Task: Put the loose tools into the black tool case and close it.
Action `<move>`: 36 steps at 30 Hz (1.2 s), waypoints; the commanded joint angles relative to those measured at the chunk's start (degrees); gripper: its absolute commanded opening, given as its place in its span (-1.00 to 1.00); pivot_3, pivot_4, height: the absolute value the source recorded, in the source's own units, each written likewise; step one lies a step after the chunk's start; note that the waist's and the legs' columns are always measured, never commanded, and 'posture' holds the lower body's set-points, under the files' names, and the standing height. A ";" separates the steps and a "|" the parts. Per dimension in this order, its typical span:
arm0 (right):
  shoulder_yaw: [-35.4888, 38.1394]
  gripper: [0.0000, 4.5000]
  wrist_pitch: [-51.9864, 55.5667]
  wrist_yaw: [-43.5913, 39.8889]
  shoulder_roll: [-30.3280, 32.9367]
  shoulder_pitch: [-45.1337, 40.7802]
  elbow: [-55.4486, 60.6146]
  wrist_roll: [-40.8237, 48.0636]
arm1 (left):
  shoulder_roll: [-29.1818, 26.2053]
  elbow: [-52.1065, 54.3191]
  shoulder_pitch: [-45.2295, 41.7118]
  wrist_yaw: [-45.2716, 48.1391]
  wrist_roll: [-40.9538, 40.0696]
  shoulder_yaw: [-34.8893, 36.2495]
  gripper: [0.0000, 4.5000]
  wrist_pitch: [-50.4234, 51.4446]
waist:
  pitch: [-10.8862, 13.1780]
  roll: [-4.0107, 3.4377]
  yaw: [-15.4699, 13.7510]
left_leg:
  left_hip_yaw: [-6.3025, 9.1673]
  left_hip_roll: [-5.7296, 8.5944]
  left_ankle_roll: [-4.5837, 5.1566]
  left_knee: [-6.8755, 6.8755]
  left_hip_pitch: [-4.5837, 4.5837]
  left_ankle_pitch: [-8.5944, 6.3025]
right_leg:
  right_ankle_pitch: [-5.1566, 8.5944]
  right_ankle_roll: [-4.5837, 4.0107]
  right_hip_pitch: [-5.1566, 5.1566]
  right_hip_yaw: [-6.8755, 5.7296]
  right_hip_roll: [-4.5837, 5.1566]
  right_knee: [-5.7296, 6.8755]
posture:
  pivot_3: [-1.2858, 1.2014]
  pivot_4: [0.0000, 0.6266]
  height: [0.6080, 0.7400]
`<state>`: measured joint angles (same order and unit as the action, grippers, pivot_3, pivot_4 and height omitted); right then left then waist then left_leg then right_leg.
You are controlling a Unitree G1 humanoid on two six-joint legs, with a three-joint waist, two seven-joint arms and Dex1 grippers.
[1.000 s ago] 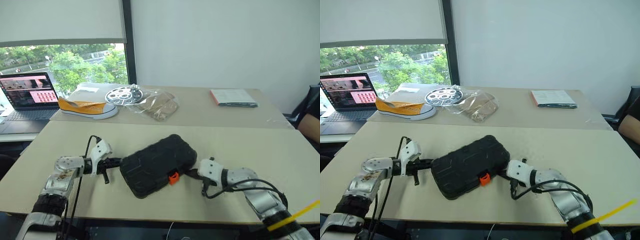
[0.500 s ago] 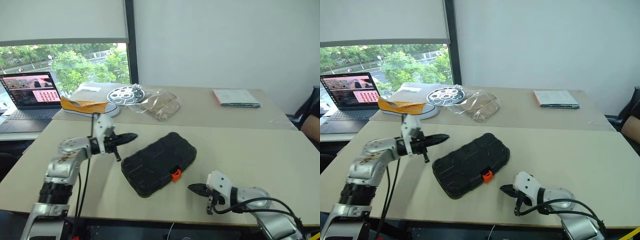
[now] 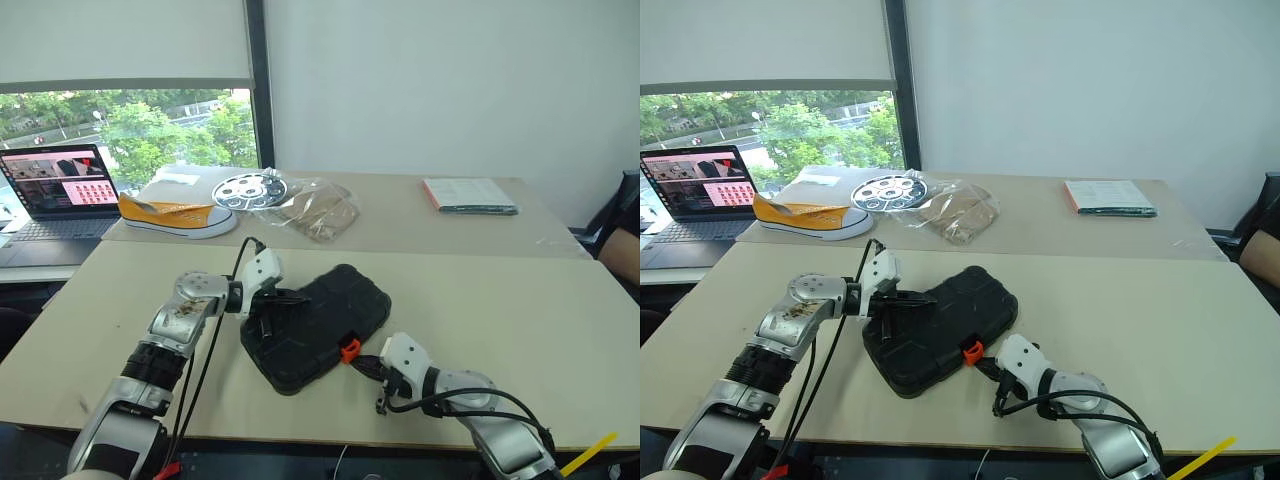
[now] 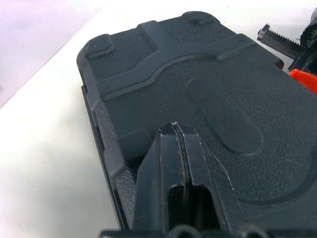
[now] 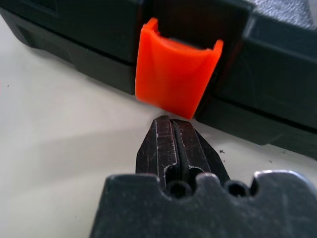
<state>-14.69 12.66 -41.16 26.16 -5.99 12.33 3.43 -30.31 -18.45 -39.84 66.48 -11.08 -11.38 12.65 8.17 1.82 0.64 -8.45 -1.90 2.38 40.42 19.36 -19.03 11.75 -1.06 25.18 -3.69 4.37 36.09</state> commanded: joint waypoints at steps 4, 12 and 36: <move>2.26 -1.00 -4.68 0.12 -1.19 0.12 2.82 2.52 | -0.04 -0.87 1.50 0.37 1.91 -1.33 -1.00 0.09 | 0.00 0.00 0.04 | 0.01 -0.01 0.00 0.00 -0.01 0.00 | 0.00 0.01 -0.01 0.00 0.00 0.01 | 0.03 -0.52 1.00; 3.17 -1.00 -7.68 -1.12 -1.13 1.07 4.86 4.21 | 0.25 -1.01 2.21 0.35 2.63 -1.99 -1.00 -0.39 | 0.00 0.00 0.16 | 0.01 -0.02 0.00 0.00 -0.03 0.00 | 0.00 0.01 0.00 0.02 -0.02 0.02 | 0.03 -0.52 1.00; 5.91 -1.00 3.55 -4.52 5.08 2.66 11.59 7.59 | 1.91 -2.20 2.67 0.75 5.18 -3.61 -1.00 -2.28 | -0.11 -0.11 -0.11 | 0.04 -0.01 0.06 0.00 -0.03 -0.03 | 0.01 0.01 -0.04 0.00 0.03 0.00 | 0.03 -0.52 1.00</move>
<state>-10.64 15.89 -44.84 30.30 -3.61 20.13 9.04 -28.70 -18.76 -39.41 66.40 -8.23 -11.93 9.71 8.06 1.71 0.53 -8.41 -1.90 2.45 40.43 19.33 -19.07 11.77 -1.04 25.13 -3.69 4.40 36.08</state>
